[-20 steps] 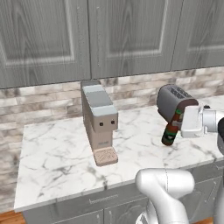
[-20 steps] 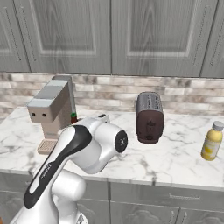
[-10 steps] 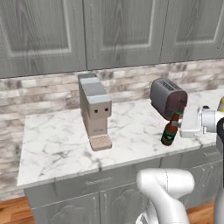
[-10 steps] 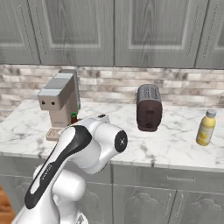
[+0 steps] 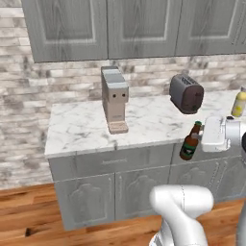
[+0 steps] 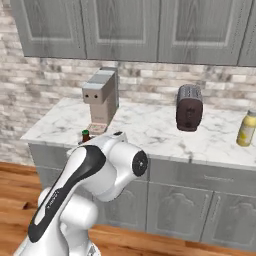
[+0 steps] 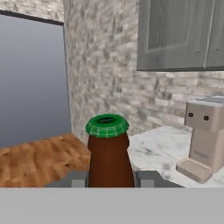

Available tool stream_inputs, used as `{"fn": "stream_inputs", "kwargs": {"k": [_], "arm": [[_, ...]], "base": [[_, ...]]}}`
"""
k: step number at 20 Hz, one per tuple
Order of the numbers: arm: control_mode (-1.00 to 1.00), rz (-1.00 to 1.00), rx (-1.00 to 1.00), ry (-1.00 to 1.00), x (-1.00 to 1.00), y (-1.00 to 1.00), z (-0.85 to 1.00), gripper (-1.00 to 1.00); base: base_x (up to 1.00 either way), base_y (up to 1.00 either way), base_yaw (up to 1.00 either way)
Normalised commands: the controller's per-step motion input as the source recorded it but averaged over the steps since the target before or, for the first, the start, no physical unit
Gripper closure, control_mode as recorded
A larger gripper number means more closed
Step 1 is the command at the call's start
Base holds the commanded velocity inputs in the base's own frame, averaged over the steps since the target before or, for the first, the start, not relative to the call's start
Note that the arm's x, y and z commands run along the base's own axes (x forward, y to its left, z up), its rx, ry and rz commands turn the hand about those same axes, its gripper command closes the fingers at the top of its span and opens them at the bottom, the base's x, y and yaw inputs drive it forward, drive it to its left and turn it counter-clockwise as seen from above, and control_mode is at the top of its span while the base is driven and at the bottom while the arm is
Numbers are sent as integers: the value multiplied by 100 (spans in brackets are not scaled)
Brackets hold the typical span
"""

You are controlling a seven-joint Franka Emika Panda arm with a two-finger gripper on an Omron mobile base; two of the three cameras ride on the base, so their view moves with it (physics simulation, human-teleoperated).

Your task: Place the drinks on the dining counter in a tight cluster.

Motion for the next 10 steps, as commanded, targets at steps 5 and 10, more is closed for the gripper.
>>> {"fn": "stream_inputs", "kwargs": {"k": [5,10], "arm": [[100,0,0,0,0,0,0,100],[100,0,0,0,0,0,0,100]], "base": [[-37,43,57],[-34,25,61]]}}
